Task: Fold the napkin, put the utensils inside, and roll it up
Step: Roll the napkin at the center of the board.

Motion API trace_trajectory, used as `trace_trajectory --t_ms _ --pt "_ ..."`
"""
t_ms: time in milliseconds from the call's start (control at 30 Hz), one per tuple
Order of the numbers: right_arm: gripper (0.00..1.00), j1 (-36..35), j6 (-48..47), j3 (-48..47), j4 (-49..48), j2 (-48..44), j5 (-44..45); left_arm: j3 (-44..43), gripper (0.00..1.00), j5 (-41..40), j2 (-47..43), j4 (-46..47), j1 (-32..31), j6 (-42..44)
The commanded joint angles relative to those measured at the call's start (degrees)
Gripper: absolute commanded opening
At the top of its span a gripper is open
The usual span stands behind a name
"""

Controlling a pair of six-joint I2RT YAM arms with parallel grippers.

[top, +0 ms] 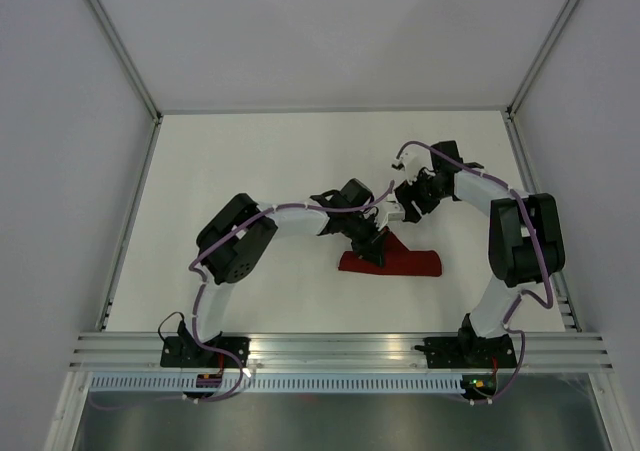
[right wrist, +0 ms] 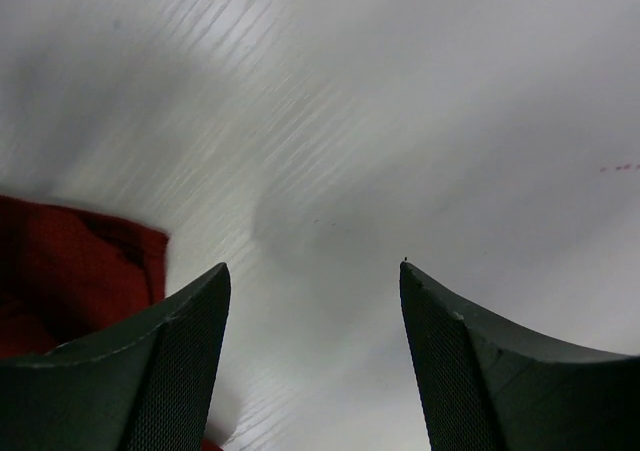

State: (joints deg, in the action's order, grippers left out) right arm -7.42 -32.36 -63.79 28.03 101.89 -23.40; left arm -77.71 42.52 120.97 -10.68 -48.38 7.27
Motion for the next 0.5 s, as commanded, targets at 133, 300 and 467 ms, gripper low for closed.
trace_trajectory --t_ms 133,300,467 --pt "0.73 0.6 5.8 -11.9 3.4 7.8 0.9 3.6 0.02 -16.9 -0.6 -3.8 -1.7 -1.4" --pt "0.73 0.8 6.3 -15.7 4.7 8.1 0.5 6.1 0.02 -25.7 -3.6 -1.1 -4.3 -1.3" --pt "0.73 1.8 5.6 -18.1 7.0 6.3 -0.4 9.9 0.02 -36.0 -7.6 3.6 -8.7 0.2"
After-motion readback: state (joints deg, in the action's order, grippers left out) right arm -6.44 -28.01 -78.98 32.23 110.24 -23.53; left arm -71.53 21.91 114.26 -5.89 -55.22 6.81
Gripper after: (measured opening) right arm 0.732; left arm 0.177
